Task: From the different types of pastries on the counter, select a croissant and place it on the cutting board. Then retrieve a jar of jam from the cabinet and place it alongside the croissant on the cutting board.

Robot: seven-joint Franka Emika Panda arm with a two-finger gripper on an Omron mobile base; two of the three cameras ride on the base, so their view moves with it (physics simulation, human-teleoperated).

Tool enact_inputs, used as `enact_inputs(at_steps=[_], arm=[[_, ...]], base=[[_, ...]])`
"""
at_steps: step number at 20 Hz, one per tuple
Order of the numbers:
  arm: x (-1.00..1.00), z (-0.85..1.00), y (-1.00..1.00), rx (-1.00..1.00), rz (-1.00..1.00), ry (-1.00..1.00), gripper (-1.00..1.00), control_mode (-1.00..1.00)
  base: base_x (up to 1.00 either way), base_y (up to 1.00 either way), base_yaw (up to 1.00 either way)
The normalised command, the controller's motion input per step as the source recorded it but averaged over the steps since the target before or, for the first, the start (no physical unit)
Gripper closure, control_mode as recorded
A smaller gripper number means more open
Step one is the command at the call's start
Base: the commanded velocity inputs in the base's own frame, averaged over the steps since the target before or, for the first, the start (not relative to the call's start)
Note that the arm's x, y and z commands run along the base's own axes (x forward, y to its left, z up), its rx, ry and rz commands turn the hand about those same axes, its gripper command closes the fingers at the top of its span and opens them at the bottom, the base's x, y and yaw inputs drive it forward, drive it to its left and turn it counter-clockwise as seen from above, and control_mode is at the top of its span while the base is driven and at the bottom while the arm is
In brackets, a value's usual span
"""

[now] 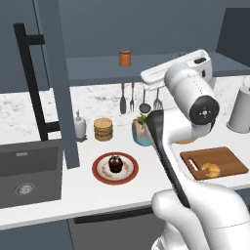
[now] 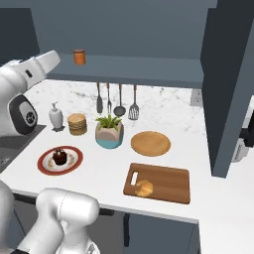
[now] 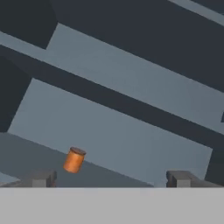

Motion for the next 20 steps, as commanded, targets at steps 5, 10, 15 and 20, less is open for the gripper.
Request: enact_inputs(at_steps=[5,10,15,20], arm=[[0.00,-0.02,0.57,0.08,-0.10,0.30,-1.00,-1.00],[0.18,0.02,0.02,0.00,-0.01,0.17,-1.00,-1.00],[0.00,0.00,-0.11,0.36,0.17,0.17,-1.00,-1.00],[0.21,-0.07,-0.29,0.60,0.31,0.27,-1.00,-1.00]], base=[[0.00,0.00,0.00],[0.00,0.00,0.00],[0.00,0.00,0.00],[0.00,0.00,0.00]])
